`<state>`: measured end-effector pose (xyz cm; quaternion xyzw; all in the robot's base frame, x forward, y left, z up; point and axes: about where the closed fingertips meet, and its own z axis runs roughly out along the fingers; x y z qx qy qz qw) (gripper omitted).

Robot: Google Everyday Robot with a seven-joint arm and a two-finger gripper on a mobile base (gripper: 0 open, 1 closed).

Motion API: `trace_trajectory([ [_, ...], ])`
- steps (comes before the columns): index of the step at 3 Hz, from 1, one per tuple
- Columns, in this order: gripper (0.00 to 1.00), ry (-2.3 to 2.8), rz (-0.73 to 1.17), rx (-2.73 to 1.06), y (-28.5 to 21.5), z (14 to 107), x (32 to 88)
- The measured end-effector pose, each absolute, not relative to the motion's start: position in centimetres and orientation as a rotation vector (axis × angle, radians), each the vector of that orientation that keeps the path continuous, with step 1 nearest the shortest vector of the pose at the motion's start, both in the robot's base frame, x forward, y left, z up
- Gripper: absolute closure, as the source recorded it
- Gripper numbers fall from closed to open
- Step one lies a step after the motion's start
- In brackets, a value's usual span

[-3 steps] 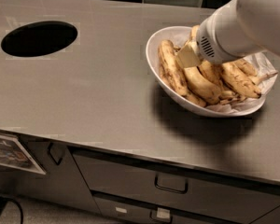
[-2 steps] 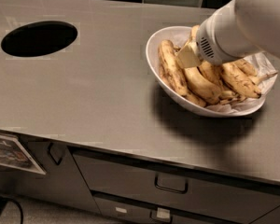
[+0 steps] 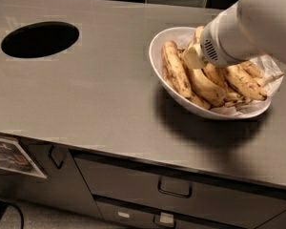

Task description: Pick banana from white bowl

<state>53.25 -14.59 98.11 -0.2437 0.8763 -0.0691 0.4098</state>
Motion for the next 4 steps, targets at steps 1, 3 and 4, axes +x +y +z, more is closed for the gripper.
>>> trace_trajectory([
  [1,0.52,2.213,-0.188,-0.607,-14.77,97.84,53.32],
  [3,0.69,2.219,-0.241,-0.602,-14.99,97.80,53.41],
  [4,0.99,2.219,-0.241,-0.602,-14.99,97.80,53.41],
])
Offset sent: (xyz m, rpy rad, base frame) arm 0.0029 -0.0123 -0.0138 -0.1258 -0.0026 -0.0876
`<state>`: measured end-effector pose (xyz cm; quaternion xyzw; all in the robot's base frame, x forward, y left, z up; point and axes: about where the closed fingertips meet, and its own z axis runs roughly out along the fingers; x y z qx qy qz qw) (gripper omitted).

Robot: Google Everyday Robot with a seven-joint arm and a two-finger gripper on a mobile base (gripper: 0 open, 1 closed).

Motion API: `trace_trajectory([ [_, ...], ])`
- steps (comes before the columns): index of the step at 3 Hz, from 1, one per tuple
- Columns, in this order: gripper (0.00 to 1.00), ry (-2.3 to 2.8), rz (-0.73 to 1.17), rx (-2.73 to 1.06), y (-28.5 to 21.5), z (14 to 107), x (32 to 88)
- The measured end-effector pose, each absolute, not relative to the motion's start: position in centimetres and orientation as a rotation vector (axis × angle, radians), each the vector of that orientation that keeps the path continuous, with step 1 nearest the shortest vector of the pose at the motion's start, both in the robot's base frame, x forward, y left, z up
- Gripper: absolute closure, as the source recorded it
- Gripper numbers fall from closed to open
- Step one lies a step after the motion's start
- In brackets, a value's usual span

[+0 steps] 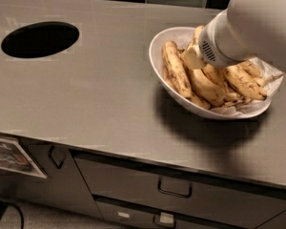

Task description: Pick banana from white bowl

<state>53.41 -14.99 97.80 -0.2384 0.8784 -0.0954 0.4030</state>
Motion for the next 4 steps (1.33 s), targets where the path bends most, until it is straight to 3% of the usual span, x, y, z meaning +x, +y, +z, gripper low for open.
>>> trace_trajectory([
  [1,1.00,2.219,-0.241,-0.602,-15.0,97.8,53.4],
  [4,1.00,2.127,0.022,-0.629,-15.2,100.7,52.5],
])
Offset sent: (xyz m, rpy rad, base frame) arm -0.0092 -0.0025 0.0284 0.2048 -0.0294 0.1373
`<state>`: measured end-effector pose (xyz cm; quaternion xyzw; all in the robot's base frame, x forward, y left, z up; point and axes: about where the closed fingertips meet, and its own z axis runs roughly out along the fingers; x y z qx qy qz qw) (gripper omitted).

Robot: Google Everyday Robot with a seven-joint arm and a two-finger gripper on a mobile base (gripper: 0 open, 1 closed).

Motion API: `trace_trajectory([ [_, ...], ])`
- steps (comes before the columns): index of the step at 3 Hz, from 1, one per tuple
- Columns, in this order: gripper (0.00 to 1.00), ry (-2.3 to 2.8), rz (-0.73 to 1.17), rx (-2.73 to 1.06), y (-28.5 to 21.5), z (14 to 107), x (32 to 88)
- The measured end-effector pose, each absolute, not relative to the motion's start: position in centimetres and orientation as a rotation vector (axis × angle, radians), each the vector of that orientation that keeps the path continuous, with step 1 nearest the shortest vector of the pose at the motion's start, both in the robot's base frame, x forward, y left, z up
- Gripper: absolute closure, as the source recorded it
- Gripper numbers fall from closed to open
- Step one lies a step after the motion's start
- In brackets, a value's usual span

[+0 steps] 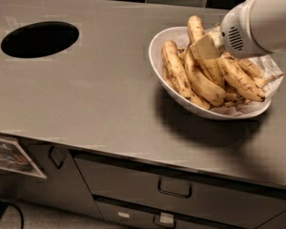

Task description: Pick banana from white bowl

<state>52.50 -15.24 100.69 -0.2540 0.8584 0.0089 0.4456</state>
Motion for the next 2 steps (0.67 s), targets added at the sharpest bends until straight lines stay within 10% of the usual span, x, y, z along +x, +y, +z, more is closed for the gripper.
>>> trace_trajectory([
  [2,1.00,2.059,0.180,-0.654,-15.2,102.7,51.5],
])
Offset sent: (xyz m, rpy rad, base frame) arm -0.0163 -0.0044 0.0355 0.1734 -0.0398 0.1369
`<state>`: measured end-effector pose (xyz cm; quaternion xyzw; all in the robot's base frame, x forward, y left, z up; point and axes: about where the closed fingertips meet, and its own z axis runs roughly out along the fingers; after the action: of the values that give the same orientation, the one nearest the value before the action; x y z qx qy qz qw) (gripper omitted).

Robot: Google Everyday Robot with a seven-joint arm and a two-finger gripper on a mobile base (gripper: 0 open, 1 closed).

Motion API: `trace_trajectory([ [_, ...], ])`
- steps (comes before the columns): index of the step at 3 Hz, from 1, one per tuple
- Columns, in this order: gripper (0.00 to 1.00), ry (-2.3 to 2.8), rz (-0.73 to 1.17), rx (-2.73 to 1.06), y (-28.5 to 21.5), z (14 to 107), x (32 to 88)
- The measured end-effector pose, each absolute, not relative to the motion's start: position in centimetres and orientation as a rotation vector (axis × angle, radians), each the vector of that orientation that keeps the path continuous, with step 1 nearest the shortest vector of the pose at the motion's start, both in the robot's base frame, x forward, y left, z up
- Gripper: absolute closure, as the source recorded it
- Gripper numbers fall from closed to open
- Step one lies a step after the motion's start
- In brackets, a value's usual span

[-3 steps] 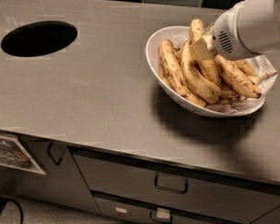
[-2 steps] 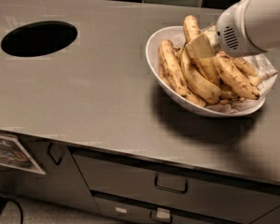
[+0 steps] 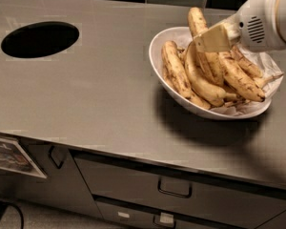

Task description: Pick banana from white bowl

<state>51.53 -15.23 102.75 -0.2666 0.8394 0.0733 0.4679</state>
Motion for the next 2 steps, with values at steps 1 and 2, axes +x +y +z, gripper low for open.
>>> trace_trajectory([
  [1,1.00,2.026,0.169,-0.672,-15.2,104.6,51.0],
  [2,1.00,2.007,0.155,-0.680,-15.8,106.1,50.6],
])
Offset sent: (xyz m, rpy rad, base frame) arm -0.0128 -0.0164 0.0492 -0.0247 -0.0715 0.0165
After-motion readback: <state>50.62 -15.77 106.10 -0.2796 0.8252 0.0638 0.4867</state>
